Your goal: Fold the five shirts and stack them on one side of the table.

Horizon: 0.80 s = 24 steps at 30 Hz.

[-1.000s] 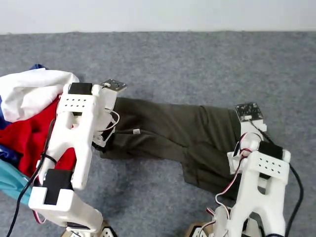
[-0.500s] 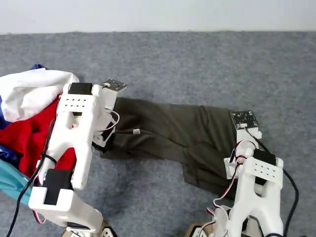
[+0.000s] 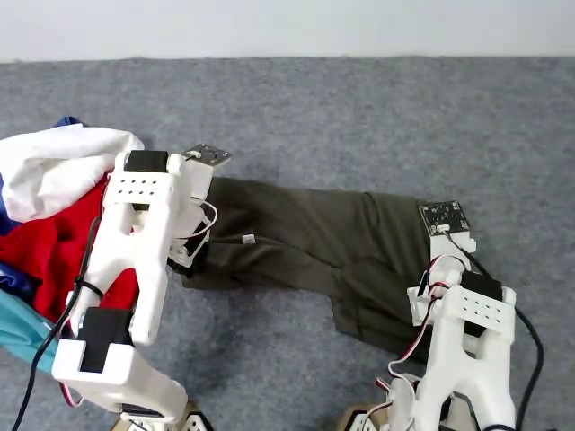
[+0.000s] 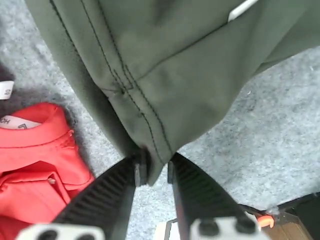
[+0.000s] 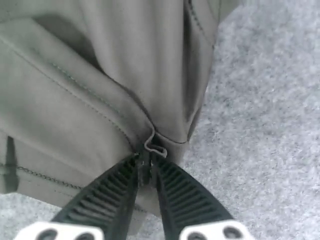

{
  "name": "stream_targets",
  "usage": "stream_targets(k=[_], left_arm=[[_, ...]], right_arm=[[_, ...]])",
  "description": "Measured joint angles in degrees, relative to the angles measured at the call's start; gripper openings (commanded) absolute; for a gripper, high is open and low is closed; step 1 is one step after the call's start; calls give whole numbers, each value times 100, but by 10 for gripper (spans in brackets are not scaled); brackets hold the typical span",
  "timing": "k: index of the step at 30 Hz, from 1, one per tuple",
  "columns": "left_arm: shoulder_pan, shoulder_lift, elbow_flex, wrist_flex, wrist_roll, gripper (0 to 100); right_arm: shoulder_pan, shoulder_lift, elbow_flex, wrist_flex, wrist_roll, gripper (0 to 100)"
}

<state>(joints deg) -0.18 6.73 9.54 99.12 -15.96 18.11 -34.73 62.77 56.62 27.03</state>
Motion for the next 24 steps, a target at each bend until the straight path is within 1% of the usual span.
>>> stream_targets(k=[4,11,14,17,21,24], left_arm=[[0,0,0,0,0,87],[0,0,0,0,0,87],[0,0,0,0,0,87],[0,0,0,0,0,87],[0,0,0,0,0,87],[0,0,0,0,0,87]], right_arm=[[0,0,-220,114,0,11],[-9,0,-1556,747,9,11],[-211,0,-1969,1002,-9,15],[-431,26,-1996,1090,0,57],[-431,97,-1547,1073,0,138],[-431,114,-1248,1064,0,139]])
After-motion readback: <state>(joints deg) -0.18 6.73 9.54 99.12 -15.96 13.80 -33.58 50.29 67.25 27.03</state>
